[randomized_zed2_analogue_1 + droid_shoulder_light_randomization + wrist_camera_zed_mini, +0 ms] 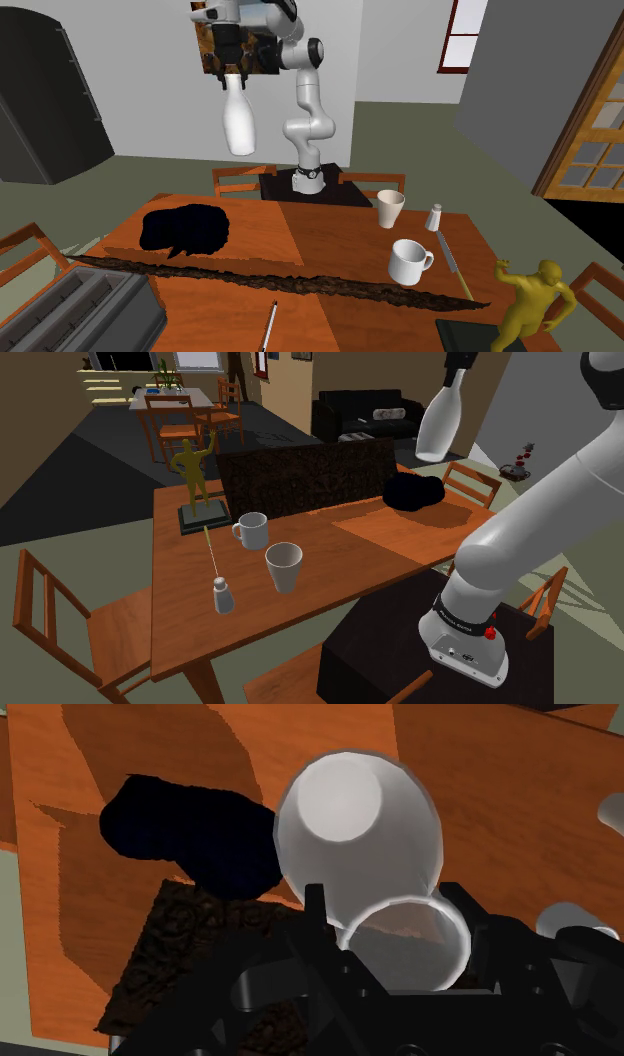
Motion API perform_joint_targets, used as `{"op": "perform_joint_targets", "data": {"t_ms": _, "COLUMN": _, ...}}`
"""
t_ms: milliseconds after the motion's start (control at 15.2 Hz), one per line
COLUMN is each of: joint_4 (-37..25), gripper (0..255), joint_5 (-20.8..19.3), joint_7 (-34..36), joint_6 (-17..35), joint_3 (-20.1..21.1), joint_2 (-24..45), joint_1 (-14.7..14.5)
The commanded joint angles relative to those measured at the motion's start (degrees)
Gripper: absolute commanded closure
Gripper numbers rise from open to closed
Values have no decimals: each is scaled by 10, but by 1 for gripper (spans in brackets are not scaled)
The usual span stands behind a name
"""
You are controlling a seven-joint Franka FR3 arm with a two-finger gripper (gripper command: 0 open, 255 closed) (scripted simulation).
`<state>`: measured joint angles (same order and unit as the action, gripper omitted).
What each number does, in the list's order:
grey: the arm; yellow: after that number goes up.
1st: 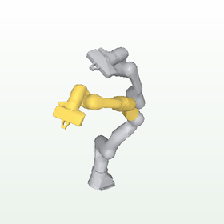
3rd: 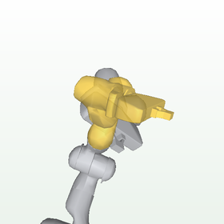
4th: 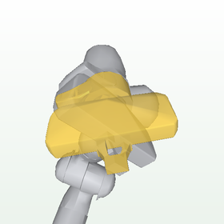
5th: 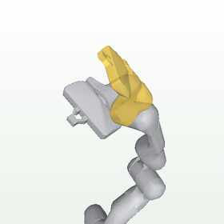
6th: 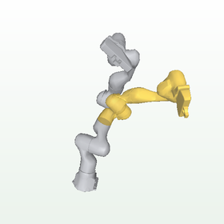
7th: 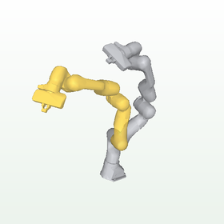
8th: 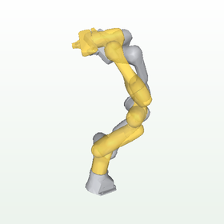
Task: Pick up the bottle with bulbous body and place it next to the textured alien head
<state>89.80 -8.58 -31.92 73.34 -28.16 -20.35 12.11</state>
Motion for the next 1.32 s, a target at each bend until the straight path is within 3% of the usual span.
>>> {"op": "perform_joint_targets", "data": {"t_ms": 0, "joint_4": -18, "gripper": 255, "joint_5": -1, "joint_7": -38, "joint_6": -1, "joint_3": -29, "joint_2": 14, "joint_1": 6}}
{"op": "perform_joint_targets", "data": {"t_ms": 396, "joint_4": -86, "gripper": 255, "joint_5": 17, "joint_7": -154, "joint_6": -5, "joint_3": -125, "joint_2": 79, "joint_1": 25}}
{"op": "perform_joint_targets", "data": {"t_ms": 1254, "joint_4": 80, "gripper": 255, "joint_5": -19, "joint_7": -121, "joint_6": 101, "joint_3": -100, "joint_2": 8, "joint_1": 35}}
